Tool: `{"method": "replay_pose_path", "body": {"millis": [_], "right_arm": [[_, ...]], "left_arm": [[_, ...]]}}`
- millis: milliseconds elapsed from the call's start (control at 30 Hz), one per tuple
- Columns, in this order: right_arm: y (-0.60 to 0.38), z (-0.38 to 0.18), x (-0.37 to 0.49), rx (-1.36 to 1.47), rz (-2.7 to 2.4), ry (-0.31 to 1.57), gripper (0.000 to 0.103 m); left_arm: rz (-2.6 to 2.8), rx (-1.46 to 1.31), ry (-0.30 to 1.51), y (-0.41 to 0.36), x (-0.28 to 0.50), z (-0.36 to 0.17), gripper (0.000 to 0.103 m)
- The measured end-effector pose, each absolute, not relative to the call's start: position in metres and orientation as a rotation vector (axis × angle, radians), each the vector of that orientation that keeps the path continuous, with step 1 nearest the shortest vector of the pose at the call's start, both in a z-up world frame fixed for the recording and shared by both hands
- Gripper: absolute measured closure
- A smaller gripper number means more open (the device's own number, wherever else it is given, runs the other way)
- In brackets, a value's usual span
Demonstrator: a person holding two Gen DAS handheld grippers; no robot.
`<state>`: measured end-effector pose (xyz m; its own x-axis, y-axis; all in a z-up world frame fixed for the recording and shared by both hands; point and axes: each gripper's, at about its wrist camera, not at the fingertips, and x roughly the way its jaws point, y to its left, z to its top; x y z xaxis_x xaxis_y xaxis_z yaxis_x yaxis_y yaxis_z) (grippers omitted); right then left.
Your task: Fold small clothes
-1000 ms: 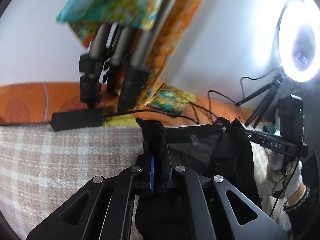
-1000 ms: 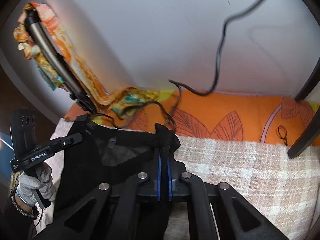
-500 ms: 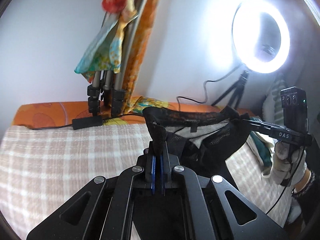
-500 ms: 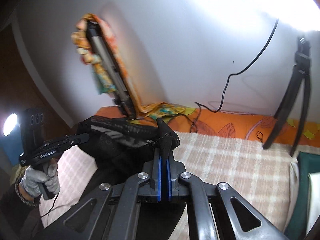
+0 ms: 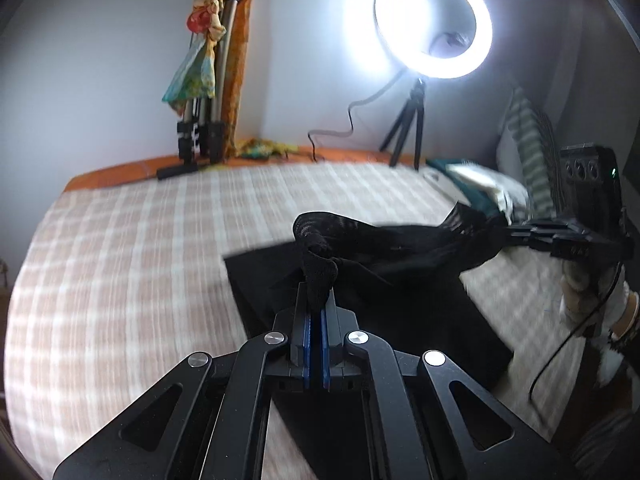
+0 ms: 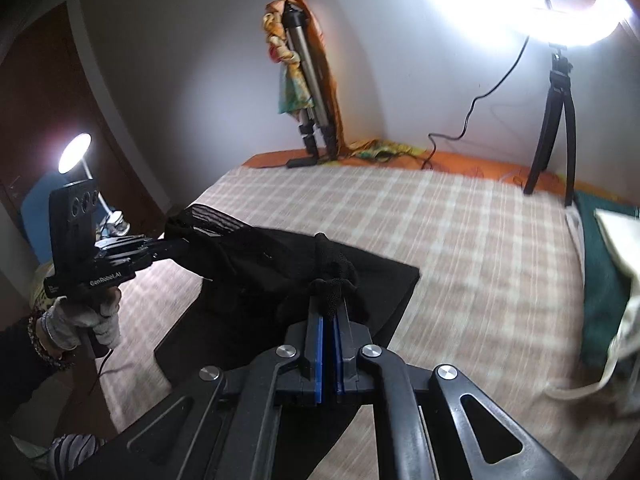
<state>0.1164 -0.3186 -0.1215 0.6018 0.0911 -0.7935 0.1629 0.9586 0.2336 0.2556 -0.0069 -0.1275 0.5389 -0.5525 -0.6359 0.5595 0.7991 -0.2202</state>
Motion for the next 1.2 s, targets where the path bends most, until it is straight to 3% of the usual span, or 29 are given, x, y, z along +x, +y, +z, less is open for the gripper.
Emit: {"method": "replay_pose_path", "body": {"millis": [200, 333, 400, 500, 633, 733, 767, 933, 1200], "right_arm": [[-0.29, -0.132, 0.082, 0.236, -0.047, 0.938, 0.1], [-0.277, -0.125, 0.058, 0.17, -0.051, 0.937, 0.092], [-0.274, -0.122, 0.045, 0.157, -0.049, 0.939, 0.089], [-0.285, -0.119, 0.03, 0.206, -0.085, 0.954, 0.074], [-0.296, -0.114, 0.022, 0.322, -0.087, 0.93, 0.071], [-0.279, -0.114, 0.027, 0.274, -0.03, 0.941, 0.067], [-0.272, -0.116, 0.03, 0.25, -0.011, 0.953, 0.067], [-0.24, -0.134, 0.05, 0.102, 0.06, 1.038, 0.067], [-0.229, -0.158, 0.073, -0.048, 0.052, 1.129, 0.062]], "left_arm": [[-0.676, 0.127, 0.785, -0.006, 0.212, -0.15, 0.1], [-0.661, 0.223, 0.796, 0.001, 0.183, -0.158, 0.095], [-0.653, 0.199, 0.801, 0.012, 0.176, -0.156, 0.095], [-0.631, 0.103, 0.799, 0.033, 0.173, -0.149, 0.092], [-0.642, -0.057, 0.804, 0.049, 0.175, -0.14, 0.084], [-0.69, 0.024, 0.8, 0.03, 0.168, -0.14, 0.062], [-0.709, 0.072, 0.791, 0.021, 0.165, -0.141, 0.06], [-0.745, 0.341, 0.765, -0.023, 0.155, -0.154, 0.06], [-0.696, 0.459, 0.767, -0.042, 0.168, -0.17, 0.06]]}}
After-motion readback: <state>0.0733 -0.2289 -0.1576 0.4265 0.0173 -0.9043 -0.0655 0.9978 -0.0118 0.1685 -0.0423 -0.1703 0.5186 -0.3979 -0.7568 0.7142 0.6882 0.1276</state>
